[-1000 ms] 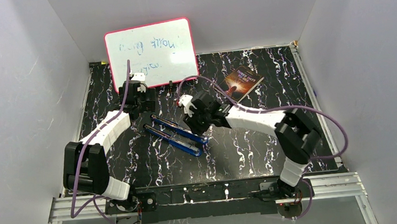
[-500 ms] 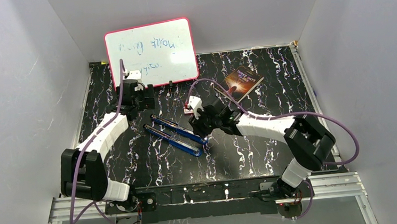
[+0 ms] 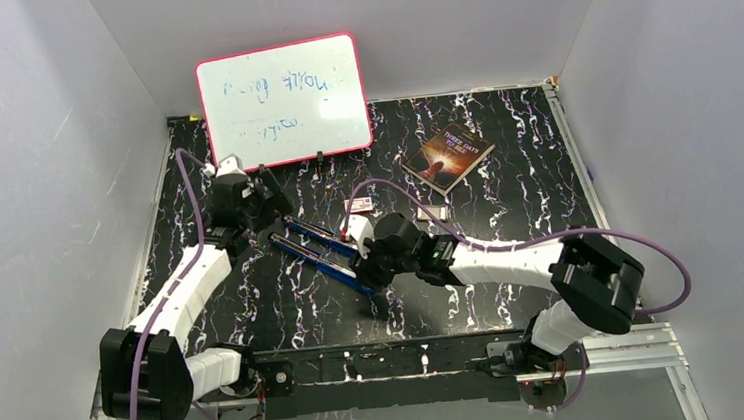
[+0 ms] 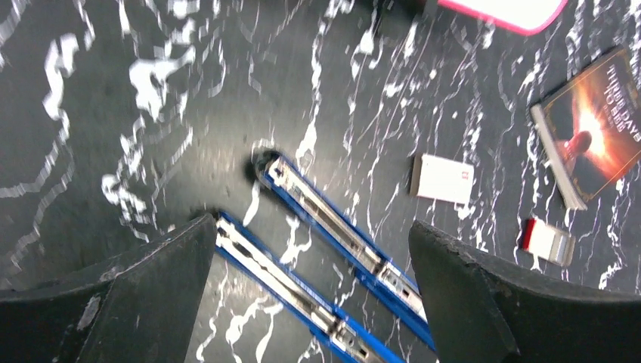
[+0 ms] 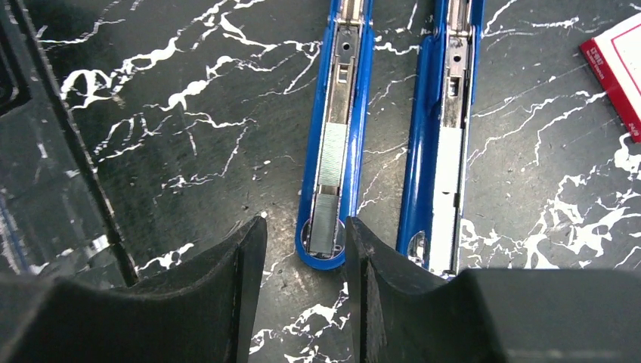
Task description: Load the staples into the stapler
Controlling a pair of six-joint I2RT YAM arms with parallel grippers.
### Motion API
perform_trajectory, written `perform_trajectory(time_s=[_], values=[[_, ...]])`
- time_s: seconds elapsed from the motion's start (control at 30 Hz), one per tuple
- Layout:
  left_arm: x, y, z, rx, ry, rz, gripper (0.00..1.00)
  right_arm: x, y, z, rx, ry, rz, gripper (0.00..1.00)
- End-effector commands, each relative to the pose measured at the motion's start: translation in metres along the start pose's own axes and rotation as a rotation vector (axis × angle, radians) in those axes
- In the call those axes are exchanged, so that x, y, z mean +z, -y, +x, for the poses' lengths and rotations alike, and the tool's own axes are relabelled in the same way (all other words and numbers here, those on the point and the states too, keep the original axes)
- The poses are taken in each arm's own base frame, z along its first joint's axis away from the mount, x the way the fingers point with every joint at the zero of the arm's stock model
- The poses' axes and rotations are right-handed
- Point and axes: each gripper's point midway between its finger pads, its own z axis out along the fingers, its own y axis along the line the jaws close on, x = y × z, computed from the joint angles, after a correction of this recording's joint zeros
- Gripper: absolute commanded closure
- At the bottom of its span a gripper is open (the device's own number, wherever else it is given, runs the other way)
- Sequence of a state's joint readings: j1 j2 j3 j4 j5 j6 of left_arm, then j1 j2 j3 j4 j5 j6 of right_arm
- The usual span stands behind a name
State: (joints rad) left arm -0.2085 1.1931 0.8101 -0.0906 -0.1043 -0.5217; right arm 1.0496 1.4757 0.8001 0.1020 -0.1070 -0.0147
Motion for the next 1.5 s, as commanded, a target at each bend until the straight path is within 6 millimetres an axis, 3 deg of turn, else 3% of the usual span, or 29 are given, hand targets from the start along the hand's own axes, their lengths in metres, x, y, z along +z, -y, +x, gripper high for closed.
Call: perform_trajectory(time_s=[0.0,0.33,0.6,0.77,1.07,1.33,1.47], values=[[-0.008,0.001,0.034,-0.143,-0.090,0.039,0.02,0.012,0.007,-0.002,0.032,0.033,0.069,0.50],[-0.017,-0.007,0.056,-0.172,-0.120,0.048,0.02,0.031,0.011,0.026,0.047,-0.014,0.084,0.55],[-0.014,-0.013,0.086,-0.230,-0.181,0.052,0.03,0.037,0.017,0.034,0.059,-0.017,0.117,0.81],[-0.013,-0.011,0.108,-0.308,-0.210,0.098,0.04,0.037,0.009,0.030,0.094,0.010,0.071,1.00],[-0.002,-0.007,0.136,-0.470,-0.214,0.185,0.04,0.043,-0.014,0.011,0.236,0.056,-0.071,1.00],[0.015,-0.019,0.144,-0.485,-0.154,0.173,0.29,0.044,-0.020,0.012,0.235,0.043,-0.104,1.00],[0.019,-0.028,0.133,-0.435,-0.049,0.173,0.43,0.044,-0.014,0.023,0.207,0.009,-0.074,1.00]])
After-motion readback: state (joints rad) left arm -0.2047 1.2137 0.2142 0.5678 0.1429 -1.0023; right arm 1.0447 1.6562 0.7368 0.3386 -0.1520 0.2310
